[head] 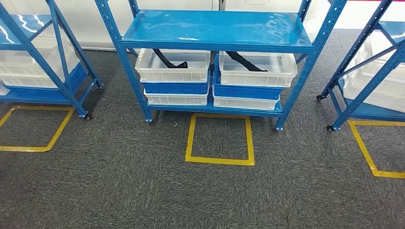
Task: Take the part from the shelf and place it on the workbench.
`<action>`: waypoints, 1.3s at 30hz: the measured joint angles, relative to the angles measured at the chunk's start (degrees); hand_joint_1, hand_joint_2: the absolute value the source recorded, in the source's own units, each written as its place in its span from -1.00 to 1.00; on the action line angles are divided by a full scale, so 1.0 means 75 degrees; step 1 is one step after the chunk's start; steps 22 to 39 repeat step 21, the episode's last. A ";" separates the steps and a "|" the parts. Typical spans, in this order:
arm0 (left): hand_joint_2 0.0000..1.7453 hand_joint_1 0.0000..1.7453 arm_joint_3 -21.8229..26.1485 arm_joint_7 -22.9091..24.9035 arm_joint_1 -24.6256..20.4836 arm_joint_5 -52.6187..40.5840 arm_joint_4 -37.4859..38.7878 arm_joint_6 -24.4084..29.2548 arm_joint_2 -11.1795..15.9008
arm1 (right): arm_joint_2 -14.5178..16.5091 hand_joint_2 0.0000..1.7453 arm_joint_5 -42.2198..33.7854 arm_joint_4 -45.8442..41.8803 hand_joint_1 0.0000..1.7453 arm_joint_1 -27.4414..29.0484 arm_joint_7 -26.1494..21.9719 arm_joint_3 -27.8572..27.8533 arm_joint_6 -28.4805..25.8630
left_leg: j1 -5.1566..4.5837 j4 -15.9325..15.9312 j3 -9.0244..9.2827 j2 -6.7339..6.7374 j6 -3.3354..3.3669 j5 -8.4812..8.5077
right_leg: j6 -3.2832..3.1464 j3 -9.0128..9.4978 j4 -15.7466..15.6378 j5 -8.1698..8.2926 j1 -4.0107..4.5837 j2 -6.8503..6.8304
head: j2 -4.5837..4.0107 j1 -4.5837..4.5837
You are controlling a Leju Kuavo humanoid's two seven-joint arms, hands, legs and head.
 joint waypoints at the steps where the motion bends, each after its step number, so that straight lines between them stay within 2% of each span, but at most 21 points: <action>1: -1.00 -1.00 0.0000 0.0006 -0.0011 0.0003 0.0000 0.0001 -0.0007 | -0.0015 -1.00 0.0023 0.0003 -1.00 0.0010 0.0050 0.0020 -0.0008 | 0.0006 -0.0013 -0.0004 0.0035 0.0002 0.0024 | 0.0029 -0.0017 0.0002 0.0001 -0.0007 0.0021 | 0.0000 0.0004; 2: -1.00 -1.00 0.0000 0.0015 -0.0019 0.0004 0.0000 0.0002 -0.0011 | -0.0031 -1.00 0.0034 0.0006 -1.00 0.0018 0.0101 0.0038 -0.0025 | 0.0013 -0.0027 -0.0007 0.0065 0.0030 0.0051 | 0.0060 -0.0037 0.0052 -0.0032 -0.0018 -0.0054 | 0.0000 0.0008; 3: -1.00 -1.00 0.0000 0.0022 -0.0021 0.0005 0.0000 0.0002 -0.0014 | -0.0040 -0.50 0.0037 0.0008 -1.00 0.0019 0.0150 0.0053 -0.0048 | 0.0020 -0.0040 -0.0016 0.0099 0.0073 0.0078 | 0.0094 -0.0090 0.0196 -0.0145 -0.0027 -0.0195 | 0.0000 0.0013; 4: -1.00 -1.00 0.0000 0.0026 -0.0016 0.0006 0.0000 0.0003 -0.0017 | -0.0046 0.00 0.0037 0.0009 -1.00 0.0015 0.0187 0.0062 -0.0071 | 0.0035 -0.0053 -0.0030 0.0138 0.0118 0.0106 | 0.0128 -0.0213 0.0506 -0.0362 -0.0034 -0.0370 | 0.0001 0.0017; 5: -1.00 -1.00 0.0000 0.0030 -0.0006 0.0007 0.0000 0.0004 -0.0017 | -0.0049 0.50 0.0036 0.0009 -1.00 0.0007 0.0210 0.0073 -0.0087 | 0.0040 -0.0054 -0.0053 0.0176 0.0147 0.0123 | 0.0158 -0.0410 0.0977 -0.0658 -0.0041 -0.0550 | 0.0001 0.0021; 6: -1.00 -1.00 0.0000 0.0029 0.0013 0.0008 0.0000 0.0004 -0.0016 | -0.0047 1.00 0.0036 0.0009 -1.00 -0.0004 0.0223 0.0086 -0.0095 | 0.0042 -0.0052 -0.0080 0.0216 0.0164 0.0132 | 0.0190 -0.0654 0.1539 -0.0972 -0.0048 -0.0651 | 0.0001 0.0024; 7: -1.00 -1.00 0.0000 0.0028 0.0034 0.0010 0.0000 0.0003 -0.0017 | -0.0047 1.00 0.0036 0.0009 -1.00 -0.0015 0.0233 0.0098 -0.0100 | 0.0045 -0.0049 -0.0106 0.0260 0.0165 0.0142 | 0.0219 -0.0878 0.2060 -0.1210 -0.0062 -0.0689 | 0.0001 0.0025; 8: -1.00 -1.00 -0.0001 0.0028 0.0049 0.0014 0.0000 0.0002 -0.0020 | -0.0048 1.00 0.0036 0.0009 -1.00 -0.0022 0.0244 0.0108 -0.0112 | 0.0053 -0.0044 -0.0127 0.0296 0.0159 0.0151 | 0.0248 -0.0993 0.2368 -0.1306 -0.0080 -0.0703 | 0.0000 0.0025; 9: -1.00 -1.00 -0.0001 0.0029 0.0059 0.0023 0.0000 0.0002 -0.0026 | -0.0052 1.00 0.0035 0.0009 -1.00 -0.0025 0.0256 0.0113 -0.0131 | 0.0069 -0.0040 -0.0137 0.0322 0.0145 0.0158 | 0.0277 -0.0950 0.2368 -0.1246 -0.0102 -0.0713 | 0.0000 0.0025; 10: -1.00 -1.00 -0.0002 0.0030 0.0061 0.0036 0.0000 0.0002 -0.0034 | -0.0057 1.00 0.0034 0.0009 -1.00 -0.0024 0.0268 0.0117 -0.0156 | 0.0092 -0.0030 -0.0138 0.0339 0.0119 0.0161 | 0.0312 -0.0740 0.2036 -0.1051 -0.0131 -0.0728 | 0.0000 0.0024; 12: 0.00 -1.00 -0.0001 0.0052 0.0054 0.0061 0.0002 0.0003 -0.0044 | -0.0063 1.00 0.0033 0.0009 -1.00 -0.0022 0.0288 0.0138 -0.0202 | 0.0123 0.0038 -0.0150 0.0352 0.0017 0.0134 | 0.0389 -0.0116 0.0914 -0.0600 -0.0190 -0.0780 | 0.0000 0.0023; 13: 0.50 -1.00 -0.0001 0.0072 0.0049 0.0068 0.0004 0.0007 -0.0044 | -0.0061 1.00 0.0032 0.0009 -1.00 -0.0023 0.0301 0.0151 -0.0216 | 0.0118 0.0083 -0.0169 0.0357 -0.0046 0.0110 | 0.0374 0.0093 0.0491 -0.0472 -0.0208 -0.0783 | 0.0001 0.0022; 14: 1.00 -1.00 0.0000 0.0104 0.0046 0.0073 0.0007 0.0015 -0.0041 | -0.0055 1.00 0.0027 0.0009 -1.00 -0.0027 0.0323 0.0165 -0.0226 | 0.0105 0.0122 -0.0194 0.0359 -0.0107 0.0087 | 0.0340 0.0189 0.0262 -0.0423 -0.0223 -0.0778 | 0.0001 0.0019; 15: 1.00 -1.00 -0.0001 0.0128 0.0049 0.0078 0.0009 0.0022 -0.0039 | -0.0047 1.00 0.0020 0.0009 -1.00 -0.0034 0.0352 0.0176 -0.0231 | 0.0092 0.0139 -0.0212 0.0362 -0.0134 0.0062 | 0.0287 0.0190 0.0206 -0.0436 -0.0221 -0.0754 | 0.0001 0.0018; 16: 1.00 -1.00 -0.0001 0.0151 0.0050 0.0082 0.0010 0.0028 -0.0039 | -0.0044 1.00 0.0007 0.0009 -1.00 -0.0044 0.0384 0.0183 -0.0235 | 0.0090 0.0133 -0.0212 0.0361 -0.0114 0.0052 | 0.0240 0.0176 0.0207 -0.0417 -0.0228 -0.0741 | 0.0001 0.0013; 17: 1.00 -1.00 -0.0003 0.0171 0.0051 0.0087 0.0011 0.0031 -0.0041 | -0.0041 1.00 -0.0007 0.0009 -1.00 -0.0055 0.0415 0.0191 -0.0238 | 0.0093 0.0118 -0.0207 0.0360 -0.0059 0.0058 | 0.0228 0.0171 0.0206 -0.0410 -0.0227 -0.0742 | 0.0000 0.0010; 20: 1.00 -1.00 -0.0006 0.0224 0.0043 0.0114 0.0012 0.0034 -0.0042 | -0.0031 1.00 -0.0021 0.0009 -1.00 -0.0079 0.0454 0.0231 -0.0237 | 0.0096 0.0069 -0.0187 0.0358 0.0204 0.0119 | 0.0188 0.0170 0.0207 -0.0397 -0.0200 -0.0742 | 0.0000 0.0006; 21: 1.00 -1.00 -0.0006 0.0233 0.0042 0.0121 0.0013 0.0035 -0.0040 | -0.0029 1.00 -0.0020 0.0009 -1.00 -0.0081 0.0455 0.0239 -0.0236 | 0.0096 0.0063 -0.0185 0.0357 0.0243 0.0127 | 0.0179 0.0170 0.0207 -0.0393 -0.0196 -0.0742 | 0.0000 0.0006; 39: 1.00 -1.00 -0.0006 0.0233 0.0042 0.0121 0.0013 0.0035 -0.0040 | -0.0029 1.00 -0.0020 0.0009 -1.00 -0.0081 0.0455 0.0239 -0.0236 | 0.0096 0.0063 -0.0185 0.0357 0.0243 0.0127 | 0.0179 0.0170 0.0207 -0.0393 -0.0196 -0.0742 | 0.0000 0.0006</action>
